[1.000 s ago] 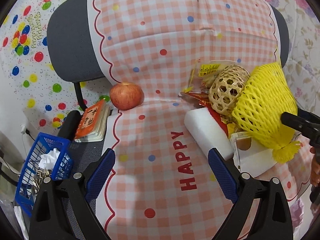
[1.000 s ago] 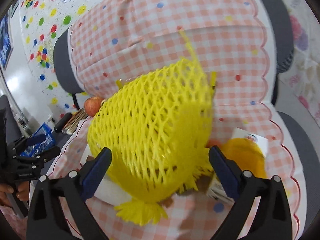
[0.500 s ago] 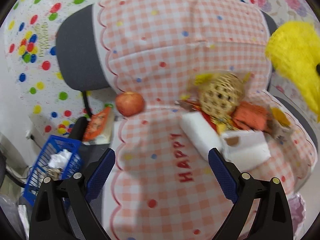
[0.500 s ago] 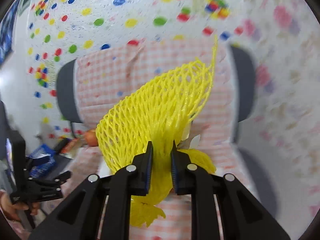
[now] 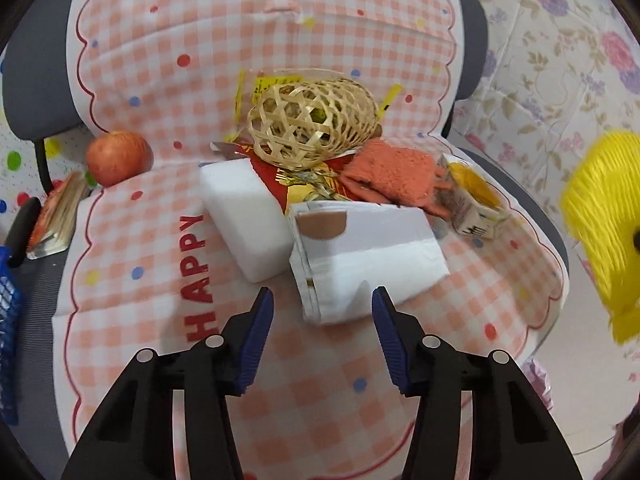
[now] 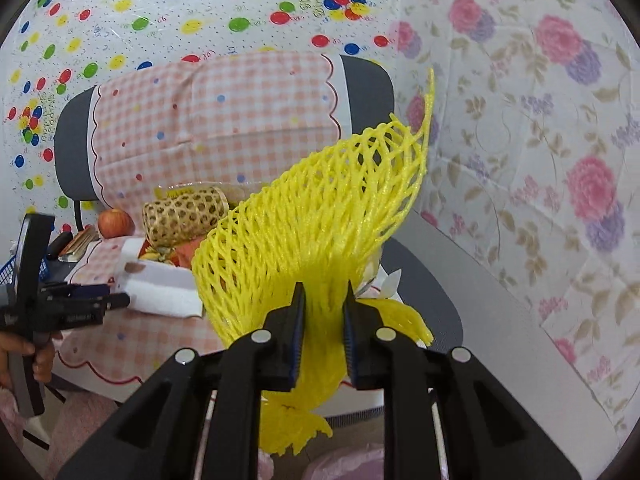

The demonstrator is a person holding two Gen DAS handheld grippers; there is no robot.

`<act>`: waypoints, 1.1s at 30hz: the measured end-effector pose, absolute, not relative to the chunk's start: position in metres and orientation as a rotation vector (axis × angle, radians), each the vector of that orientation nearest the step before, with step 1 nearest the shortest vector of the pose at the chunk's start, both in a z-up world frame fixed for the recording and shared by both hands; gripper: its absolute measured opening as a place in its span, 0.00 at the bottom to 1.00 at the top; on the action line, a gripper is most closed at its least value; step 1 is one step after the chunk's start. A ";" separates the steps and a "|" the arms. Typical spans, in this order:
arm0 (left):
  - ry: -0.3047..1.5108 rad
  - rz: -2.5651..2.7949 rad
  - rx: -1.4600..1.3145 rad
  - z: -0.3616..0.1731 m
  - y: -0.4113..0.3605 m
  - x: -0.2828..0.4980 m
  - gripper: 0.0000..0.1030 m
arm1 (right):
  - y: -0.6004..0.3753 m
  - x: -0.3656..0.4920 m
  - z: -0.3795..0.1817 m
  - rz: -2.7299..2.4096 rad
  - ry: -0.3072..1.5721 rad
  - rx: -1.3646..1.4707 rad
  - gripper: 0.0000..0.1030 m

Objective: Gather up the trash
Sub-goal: 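Lift the yellow net with the right gripper while the left gripper grasps the white paper box, then carry both items over the pink bin and open both grippers to drop them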

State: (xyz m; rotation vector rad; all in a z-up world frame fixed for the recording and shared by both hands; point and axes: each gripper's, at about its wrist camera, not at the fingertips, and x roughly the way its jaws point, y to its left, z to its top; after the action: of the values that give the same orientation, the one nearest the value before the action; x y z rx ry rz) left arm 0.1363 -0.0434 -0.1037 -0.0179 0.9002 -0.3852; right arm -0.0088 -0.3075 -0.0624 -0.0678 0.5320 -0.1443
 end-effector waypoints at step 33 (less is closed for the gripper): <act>0.552 -0.998 0.240 -0.088 -0.227 -0.075 0.02 | -0.358 -0.189 -0.135 -0.722 0.718 -0.160 0.19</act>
State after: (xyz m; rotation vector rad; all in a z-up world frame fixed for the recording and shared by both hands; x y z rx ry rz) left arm -0.0748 -0.2274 -0.0881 0.2398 0.5516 -0.9977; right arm -0.1892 -0.3584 -0.1352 -0.1597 0.7179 -0.7222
